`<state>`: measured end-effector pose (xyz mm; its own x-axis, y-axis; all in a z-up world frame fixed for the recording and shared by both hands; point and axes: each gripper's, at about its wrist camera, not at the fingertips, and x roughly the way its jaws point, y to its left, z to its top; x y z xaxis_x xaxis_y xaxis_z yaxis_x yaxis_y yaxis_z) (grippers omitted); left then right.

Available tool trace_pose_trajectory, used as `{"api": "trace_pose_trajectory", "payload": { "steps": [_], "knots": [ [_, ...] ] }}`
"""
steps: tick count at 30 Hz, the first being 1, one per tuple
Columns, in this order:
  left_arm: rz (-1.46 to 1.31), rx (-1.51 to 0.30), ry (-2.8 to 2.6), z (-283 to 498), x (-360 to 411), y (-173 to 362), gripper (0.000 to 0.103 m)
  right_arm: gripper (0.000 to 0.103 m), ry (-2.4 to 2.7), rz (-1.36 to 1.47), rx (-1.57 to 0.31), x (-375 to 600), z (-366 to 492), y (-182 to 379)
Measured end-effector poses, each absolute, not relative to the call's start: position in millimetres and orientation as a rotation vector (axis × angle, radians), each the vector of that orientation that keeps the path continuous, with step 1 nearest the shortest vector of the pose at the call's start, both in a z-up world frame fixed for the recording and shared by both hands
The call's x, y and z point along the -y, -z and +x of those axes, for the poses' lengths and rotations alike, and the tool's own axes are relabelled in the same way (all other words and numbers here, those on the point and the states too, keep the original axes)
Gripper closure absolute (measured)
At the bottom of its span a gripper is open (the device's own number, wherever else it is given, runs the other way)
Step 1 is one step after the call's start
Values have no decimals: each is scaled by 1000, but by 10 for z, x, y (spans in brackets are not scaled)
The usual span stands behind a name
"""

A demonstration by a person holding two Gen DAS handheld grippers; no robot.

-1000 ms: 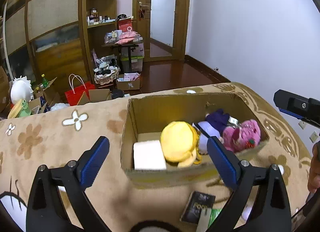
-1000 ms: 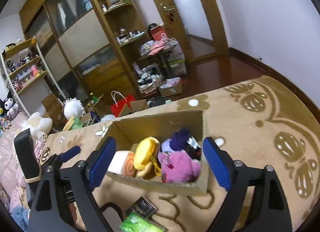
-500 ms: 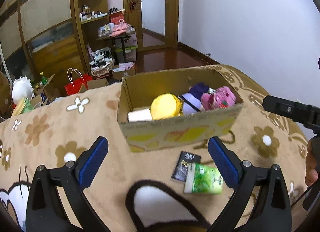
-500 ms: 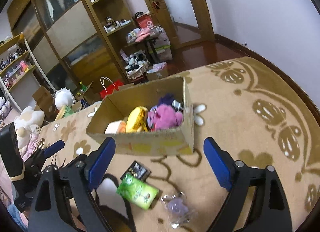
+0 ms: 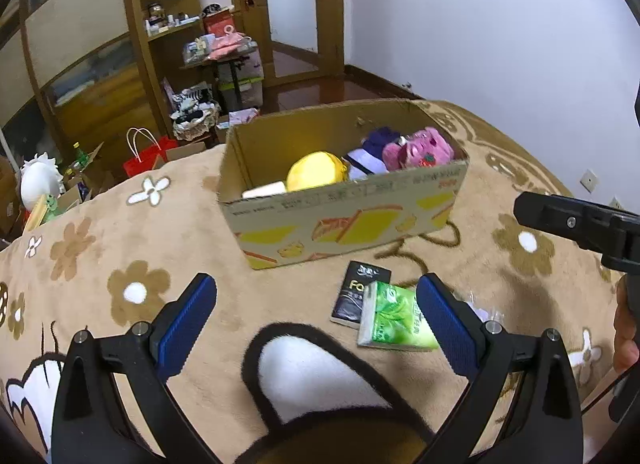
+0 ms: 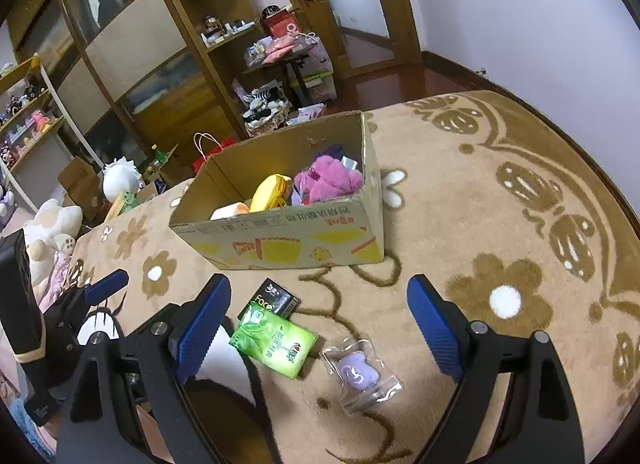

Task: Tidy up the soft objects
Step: 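Withdraw both open tools back from the box, then grasp the green tissue packet with the left tool while the right tool grasps the clear bagged lilac toy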

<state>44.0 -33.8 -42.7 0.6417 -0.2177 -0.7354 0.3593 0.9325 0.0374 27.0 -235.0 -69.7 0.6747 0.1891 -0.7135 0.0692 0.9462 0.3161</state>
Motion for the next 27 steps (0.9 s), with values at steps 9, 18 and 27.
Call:
{"api": "trace_pose_trajectory", "payload": {
  "steps": [9,18,27],
  "knots": [
    [241,-842,363,442,552,587,4,9,-37,342,-924,2388,343,928],
    [259,-891,458,488,816,804,4,15,-11,342,-1049,2398,436,1235],
    [301,-952,499,533,1043,1018,4,26,-31,363,-1155,2414,533,1498]
  ]
}}
